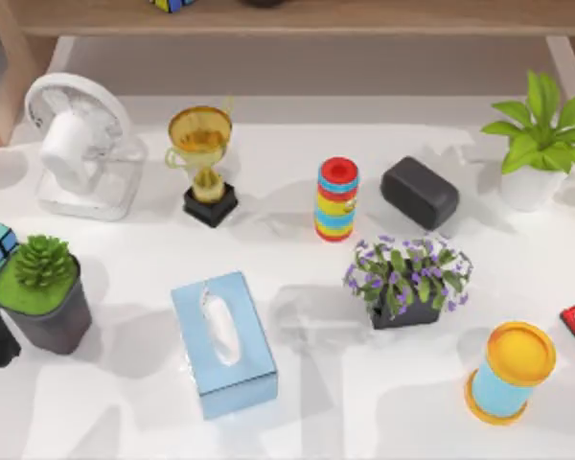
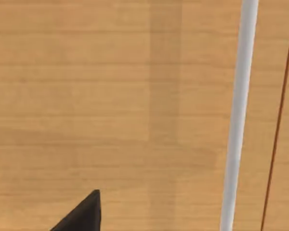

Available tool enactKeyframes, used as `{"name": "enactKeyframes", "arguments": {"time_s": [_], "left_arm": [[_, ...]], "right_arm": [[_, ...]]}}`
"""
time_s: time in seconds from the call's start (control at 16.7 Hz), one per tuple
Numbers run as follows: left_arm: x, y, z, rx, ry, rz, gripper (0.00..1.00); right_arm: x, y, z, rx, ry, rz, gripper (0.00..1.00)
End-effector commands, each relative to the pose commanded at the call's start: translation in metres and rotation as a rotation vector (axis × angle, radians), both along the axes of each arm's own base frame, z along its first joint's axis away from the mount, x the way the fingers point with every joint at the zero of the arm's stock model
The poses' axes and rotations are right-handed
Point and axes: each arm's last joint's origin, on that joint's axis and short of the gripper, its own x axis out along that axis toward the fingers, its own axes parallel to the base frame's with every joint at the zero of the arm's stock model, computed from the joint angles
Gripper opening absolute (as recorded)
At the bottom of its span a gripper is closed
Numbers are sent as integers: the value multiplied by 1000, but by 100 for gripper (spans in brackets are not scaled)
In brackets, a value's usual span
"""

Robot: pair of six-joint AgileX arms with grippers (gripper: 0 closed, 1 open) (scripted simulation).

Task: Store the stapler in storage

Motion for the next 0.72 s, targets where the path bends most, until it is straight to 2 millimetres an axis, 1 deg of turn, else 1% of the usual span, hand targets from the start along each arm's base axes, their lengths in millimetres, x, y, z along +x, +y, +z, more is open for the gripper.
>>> {"name": "enactKeyframes", "arguments": {"time_s": [0.36, 0.72], "left_arm": [[0, 0, 0, 0, 0, 0, 100], [0, 0, 0, 0, 0, 0, 100]], "right_arm": [[1, 2, 0, 2, 3, 3, 100], [23, 0, 0, -1, 0, 0, 100]]}}
